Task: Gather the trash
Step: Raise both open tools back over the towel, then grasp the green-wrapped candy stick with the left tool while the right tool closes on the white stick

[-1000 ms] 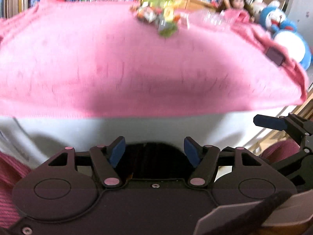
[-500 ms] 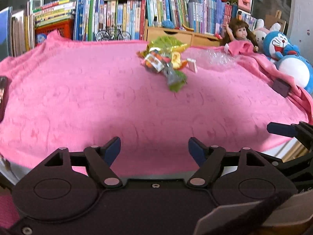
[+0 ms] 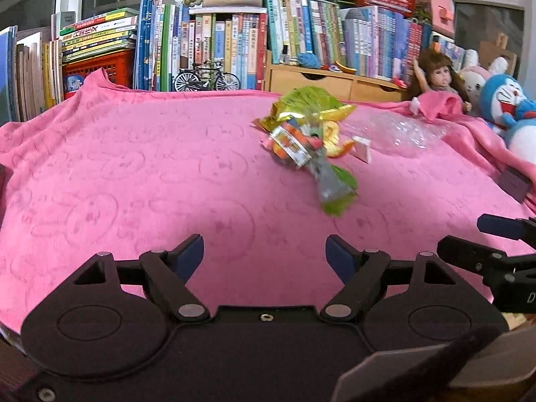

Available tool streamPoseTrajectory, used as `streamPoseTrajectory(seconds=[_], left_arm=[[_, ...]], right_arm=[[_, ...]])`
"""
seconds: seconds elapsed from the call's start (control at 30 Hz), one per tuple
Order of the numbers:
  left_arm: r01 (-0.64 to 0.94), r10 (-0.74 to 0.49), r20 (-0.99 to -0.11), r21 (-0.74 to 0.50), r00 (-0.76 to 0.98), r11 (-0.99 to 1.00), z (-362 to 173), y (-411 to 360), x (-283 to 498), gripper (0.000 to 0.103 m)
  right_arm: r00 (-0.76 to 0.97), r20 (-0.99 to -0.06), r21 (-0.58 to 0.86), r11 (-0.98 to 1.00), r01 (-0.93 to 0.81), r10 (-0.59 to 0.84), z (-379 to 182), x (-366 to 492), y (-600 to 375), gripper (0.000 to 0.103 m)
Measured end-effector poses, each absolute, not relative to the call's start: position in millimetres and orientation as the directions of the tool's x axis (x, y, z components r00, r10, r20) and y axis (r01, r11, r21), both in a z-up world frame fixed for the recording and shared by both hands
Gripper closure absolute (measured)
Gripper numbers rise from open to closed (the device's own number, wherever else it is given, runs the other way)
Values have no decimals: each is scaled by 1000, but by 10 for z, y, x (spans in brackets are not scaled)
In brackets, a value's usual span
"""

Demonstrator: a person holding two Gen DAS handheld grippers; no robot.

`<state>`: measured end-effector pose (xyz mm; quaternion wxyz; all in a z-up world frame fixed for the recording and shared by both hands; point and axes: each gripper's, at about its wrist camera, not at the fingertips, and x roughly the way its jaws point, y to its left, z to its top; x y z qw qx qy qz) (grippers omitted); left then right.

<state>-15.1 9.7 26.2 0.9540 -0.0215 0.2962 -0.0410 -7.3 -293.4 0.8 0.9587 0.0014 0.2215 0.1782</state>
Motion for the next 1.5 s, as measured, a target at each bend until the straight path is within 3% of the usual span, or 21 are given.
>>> streamPoseTrajectory(seconds=[0.2, 0.4, 0.57, 0.67, 0.7, 0.73, 0.77, 1.23, 1.5], left_arm=[[86, -158, -556, -155, 816, 984, 304, 93, 179, 25], [136, -220, -529, -193, 820, 972, 303, -153, 502, 25], [94, -241, -534, -288, 810, 953, 231, -278, 896, 32], [83, -237, -552, -289, 799, 954, 160, -372, 1100, 43], [81, -233, -561, -283, 794, 956, 129, -401, 1157, 53], [79, -233, -572, -281, 787, 956, 97, -429, 1208, 71], [82, -240, -583, -284, 776, 955, 63, -450, 1254, 75], [115, -214, -469, -232, 857, 966, 271, -155, 538, 80], [92, -168, -429, -193, 888, 977, 397, 102, 245, 80]], right_arm=[[860, -407, 18, 944, -330, 308, 34, 118, -2863, 10], [876, -392, 21, 955, -296, 280, 217, 460, -2992, 26], [871, -411, 66, 961, -268, 271, 255, 735, -3129, 40], [863, -423, 95, 961, -260, 276, 215, 830, -3182, 41], [861, -427, 96, 960, -262, 277, 201, 858, -3184, 41], [859, -430, 94, 960, -265, 279, 185, 885, -3178, 41], [856, -434, 90, 959, -269, 281, 174, 909, -3162, 41], [819, -508, -45, 942, -334, 266, 3, 1481, -2678, 41], [817, -527, -112, 934, -340, 234, -33, 1707, -2446, 57]])
